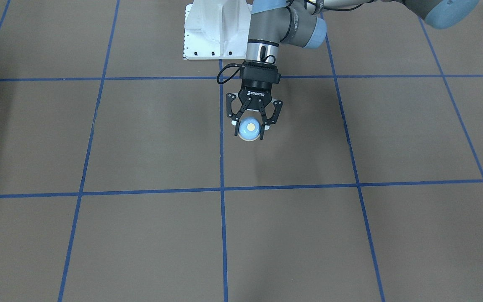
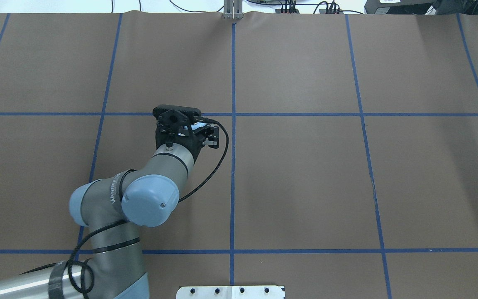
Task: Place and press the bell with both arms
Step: 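Carry the bell with the left gripper forward to the table center, then lower the bell onto the grid center and open the left gripper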
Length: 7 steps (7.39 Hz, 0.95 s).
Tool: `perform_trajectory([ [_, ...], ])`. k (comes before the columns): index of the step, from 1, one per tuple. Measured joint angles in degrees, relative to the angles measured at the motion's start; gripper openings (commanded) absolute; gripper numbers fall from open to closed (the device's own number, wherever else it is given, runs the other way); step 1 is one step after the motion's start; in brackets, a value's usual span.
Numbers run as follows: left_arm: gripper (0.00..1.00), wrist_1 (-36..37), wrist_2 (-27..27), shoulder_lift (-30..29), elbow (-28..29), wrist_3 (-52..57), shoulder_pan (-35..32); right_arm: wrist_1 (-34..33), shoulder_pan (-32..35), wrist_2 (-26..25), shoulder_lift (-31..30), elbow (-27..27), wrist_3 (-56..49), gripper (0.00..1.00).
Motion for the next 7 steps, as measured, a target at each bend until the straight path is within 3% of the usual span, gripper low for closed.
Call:
perform_trajectory([
  [3, 0.00, -14.9, -0.8, -9.0, 19.9, 1.8, -2.0, 0.0, 0.0, 0.5, 0.0, 0.3, 0.0, 1.00],
  [7, 0.00, -21.8, -5.1, -14.8, 31.7, 5.3, -4.4, 0.0, 0.0, 0.9, 0.0, 0.6, 0.0, 1.00],
])
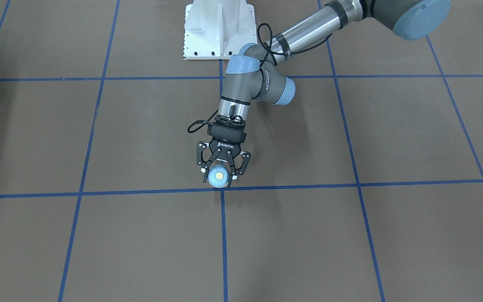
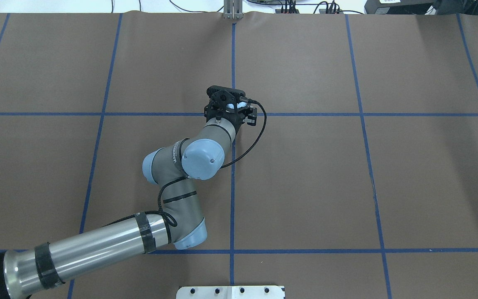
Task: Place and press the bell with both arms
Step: 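Lower the bell onto the grid center and open the left gripper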
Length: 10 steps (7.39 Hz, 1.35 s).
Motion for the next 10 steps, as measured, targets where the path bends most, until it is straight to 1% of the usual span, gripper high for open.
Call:
perform_trajectory([
  [1, 0.00, -1.7, -0.1, -0.5, 2.1, 0.1, 0.0, 0.0, 0.0, 0.0, 0.0, 0.0, 0.0, 1.00],
  [3, 0.00, -3.3, -0.2, -0.9, 4.0, 0.2, 0.0, 0.0, 0.0, 0.5, 0.0, 0.0, 0.0, 1.00],
  [10, 0.00, -5.1, -0.2, -1.6, 6.4, 0.1, 0.0, 0.0, 0.0, 0.6, 0.1, 0.1, 0.0, 1.00],
])
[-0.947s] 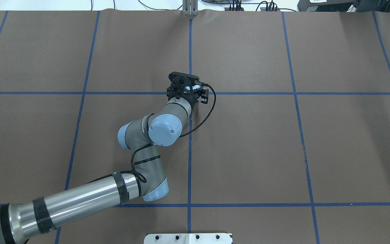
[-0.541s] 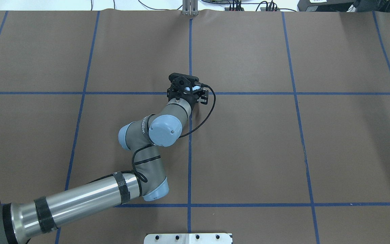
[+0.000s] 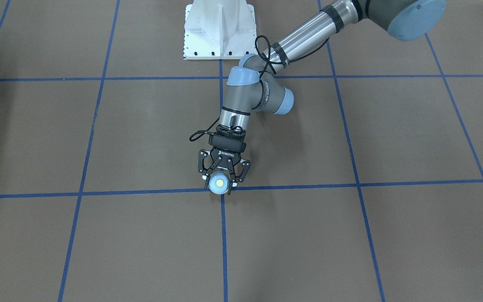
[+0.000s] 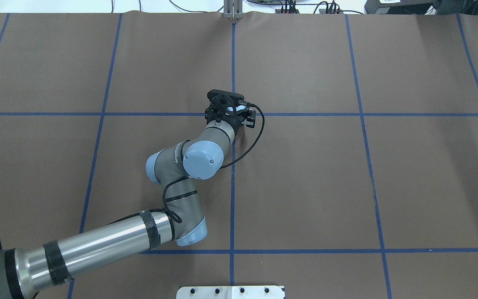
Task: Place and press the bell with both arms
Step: 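Lower the bell onto the grid center and open the left gripper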
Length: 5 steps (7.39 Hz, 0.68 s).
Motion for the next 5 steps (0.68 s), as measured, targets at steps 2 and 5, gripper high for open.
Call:
perform_trajectory([
  [2, 0.37, 0.0, 0.0, -0.1, 0.3, 0.0, 0.0, 0.0, 0.0, 0.0, 0.0, 0.0, 0.0, 1.00],
  [5, 0.99, 0.0, -0.1, -0.2, 0.5, 0.0, 0.0, 0.0, 0.0, 0.0, 0.0, 0.0, 0.0, 1.00],
])
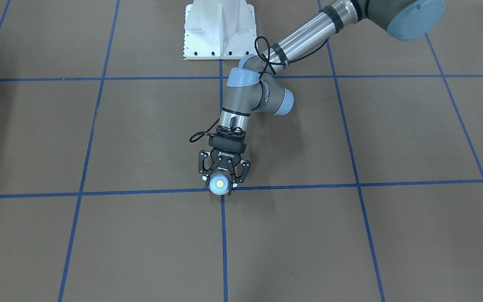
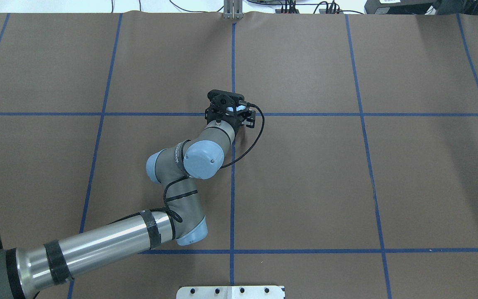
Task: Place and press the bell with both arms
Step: 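Lower the bell onto the grid center and open the left gripper, then withdraw the left gripper away from the placed bell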
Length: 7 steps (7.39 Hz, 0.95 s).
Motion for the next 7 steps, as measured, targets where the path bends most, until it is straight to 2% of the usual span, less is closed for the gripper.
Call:
perform_trajectory([
  [4, 0.99, 0.1, -2.5, -0.2, -0.3, 0.0, -1.5, 0.0, 0.0, 0.1, 0.3, 0.1, 0.1, 1.00],
  [7, 0.99, 3.7, -9.6, -0.9, -1.6, 0.3, -6.6, -0.1, 0.0, 0.9, 2.2, 0.1, 0.4, 1.00],
])
